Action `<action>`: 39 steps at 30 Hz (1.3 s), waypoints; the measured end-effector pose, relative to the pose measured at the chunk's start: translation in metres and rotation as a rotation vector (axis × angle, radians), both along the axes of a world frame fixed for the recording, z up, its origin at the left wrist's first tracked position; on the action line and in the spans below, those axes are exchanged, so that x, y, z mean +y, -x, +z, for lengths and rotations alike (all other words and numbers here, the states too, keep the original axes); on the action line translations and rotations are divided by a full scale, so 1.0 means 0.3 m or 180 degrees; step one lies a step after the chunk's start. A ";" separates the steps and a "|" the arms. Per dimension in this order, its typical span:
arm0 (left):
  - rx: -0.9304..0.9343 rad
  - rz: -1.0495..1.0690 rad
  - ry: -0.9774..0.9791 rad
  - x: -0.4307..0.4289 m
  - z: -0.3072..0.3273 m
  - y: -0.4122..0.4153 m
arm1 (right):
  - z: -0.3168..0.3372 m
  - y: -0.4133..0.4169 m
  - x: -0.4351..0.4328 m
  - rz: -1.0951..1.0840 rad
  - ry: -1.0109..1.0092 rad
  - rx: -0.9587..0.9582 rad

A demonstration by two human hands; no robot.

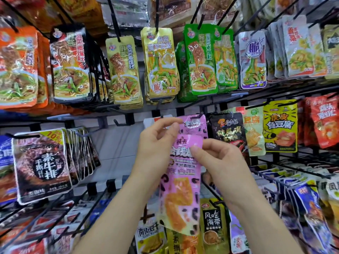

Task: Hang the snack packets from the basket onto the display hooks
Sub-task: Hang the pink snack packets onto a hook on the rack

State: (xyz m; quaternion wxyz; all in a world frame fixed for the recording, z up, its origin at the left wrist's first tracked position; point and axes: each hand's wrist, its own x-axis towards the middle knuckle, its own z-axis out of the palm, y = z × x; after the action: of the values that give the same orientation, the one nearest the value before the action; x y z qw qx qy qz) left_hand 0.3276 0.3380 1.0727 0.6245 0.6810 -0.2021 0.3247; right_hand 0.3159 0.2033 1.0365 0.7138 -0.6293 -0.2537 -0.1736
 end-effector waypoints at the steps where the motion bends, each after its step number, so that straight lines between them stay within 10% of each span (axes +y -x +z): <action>1: 0.0281 -0.0449 0.0359 0.002 -0.001 0.017 | 0.004 0.005 -0.001 -0.0009 -0.0135 0.0000; 14: 0.0822 -0.1397 0.1250 0.000 -0.026 0.037 | 0.008 -0.016 -0.011 0.0906 -0.0694 0.0668; 21: 0.0085 -0.0058 -0.0814 -0.016 -0.020 0.037 | 0.001 -0.074 -0.051 0.0051 -0.0810 0.0137; 27: -0.0545 0.0496 -0.1060 -0.075 0.048 -0.011 | 0.082 -0.114 -0.056 -0.1555 0.0032 -0.1218; 39: -0.0556 0.0984 -0.1788 -0.089 0.081 -0.064 | 0.133 -0.148 -0.064 -0.2056 0.0797 -0.1098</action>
State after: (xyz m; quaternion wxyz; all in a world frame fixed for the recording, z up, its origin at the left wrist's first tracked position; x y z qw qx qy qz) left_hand 0.3468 0.3114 1.0971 0.3360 0.8187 -0.2308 0.4044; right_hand 0.3601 0.1841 1.0762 0.4869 -0.7206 -0.1780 -0.4603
